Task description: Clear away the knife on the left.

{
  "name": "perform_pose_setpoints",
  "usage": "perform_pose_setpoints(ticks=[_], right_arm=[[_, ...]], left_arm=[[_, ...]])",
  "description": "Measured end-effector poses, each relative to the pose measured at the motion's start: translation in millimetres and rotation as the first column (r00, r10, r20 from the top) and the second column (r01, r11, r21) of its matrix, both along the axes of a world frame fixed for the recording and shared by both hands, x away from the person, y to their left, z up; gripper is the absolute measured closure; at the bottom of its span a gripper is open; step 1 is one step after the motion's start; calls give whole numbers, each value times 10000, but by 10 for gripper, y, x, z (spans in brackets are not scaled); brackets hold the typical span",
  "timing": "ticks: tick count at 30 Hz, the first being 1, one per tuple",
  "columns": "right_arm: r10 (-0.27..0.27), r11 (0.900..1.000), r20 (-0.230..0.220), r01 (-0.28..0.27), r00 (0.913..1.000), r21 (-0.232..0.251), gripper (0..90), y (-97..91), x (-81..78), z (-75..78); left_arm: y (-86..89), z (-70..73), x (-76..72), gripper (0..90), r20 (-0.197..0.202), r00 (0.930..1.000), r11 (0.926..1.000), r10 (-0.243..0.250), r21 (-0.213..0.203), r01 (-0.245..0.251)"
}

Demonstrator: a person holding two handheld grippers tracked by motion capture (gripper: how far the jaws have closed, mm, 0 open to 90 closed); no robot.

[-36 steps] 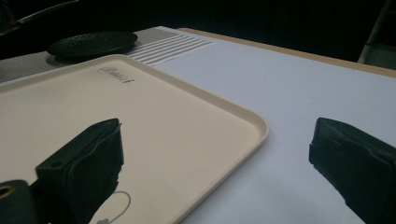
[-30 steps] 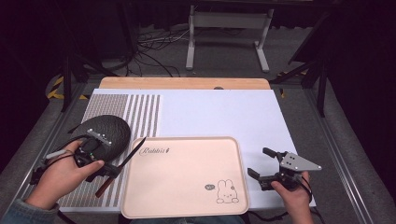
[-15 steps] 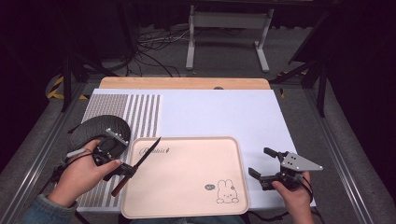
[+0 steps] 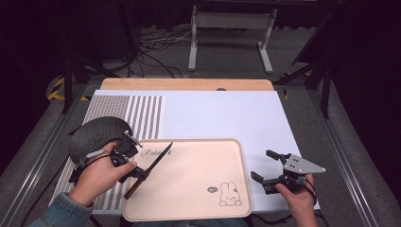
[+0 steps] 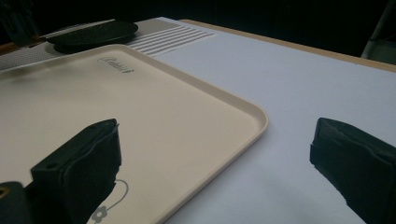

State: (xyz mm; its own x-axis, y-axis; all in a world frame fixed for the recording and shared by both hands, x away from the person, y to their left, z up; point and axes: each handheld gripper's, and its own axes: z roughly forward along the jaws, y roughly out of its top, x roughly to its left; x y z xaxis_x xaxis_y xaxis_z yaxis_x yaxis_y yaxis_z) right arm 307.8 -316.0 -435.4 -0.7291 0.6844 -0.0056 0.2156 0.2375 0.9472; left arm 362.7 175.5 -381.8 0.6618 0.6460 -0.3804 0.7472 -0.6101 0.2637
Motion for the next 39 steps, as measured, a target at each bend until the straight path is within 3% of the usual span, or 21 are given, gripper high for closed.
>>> perform_pose_setpoints(ticks=[7, 22, 39], right_arm=[[28, 10000, -26, -28, 10000, -15, 28, -4, 4, 2], [72, 10000, -40, -72, 10000, 22, 28, -7, -1, 5], [142, 9999, -71, -142, 9999, -16, 28, -1, 0, -1]], left_arm=[[-64, -144, 49, 776, -656, 9978, 10000, 75, 44, -72], [-100, -348, 81, 776, -1311, 9911, 9971, 246, 747, -149], [-123, -431, 88, 775, -1521, 9882, 9923, 198, 1241, -7]])
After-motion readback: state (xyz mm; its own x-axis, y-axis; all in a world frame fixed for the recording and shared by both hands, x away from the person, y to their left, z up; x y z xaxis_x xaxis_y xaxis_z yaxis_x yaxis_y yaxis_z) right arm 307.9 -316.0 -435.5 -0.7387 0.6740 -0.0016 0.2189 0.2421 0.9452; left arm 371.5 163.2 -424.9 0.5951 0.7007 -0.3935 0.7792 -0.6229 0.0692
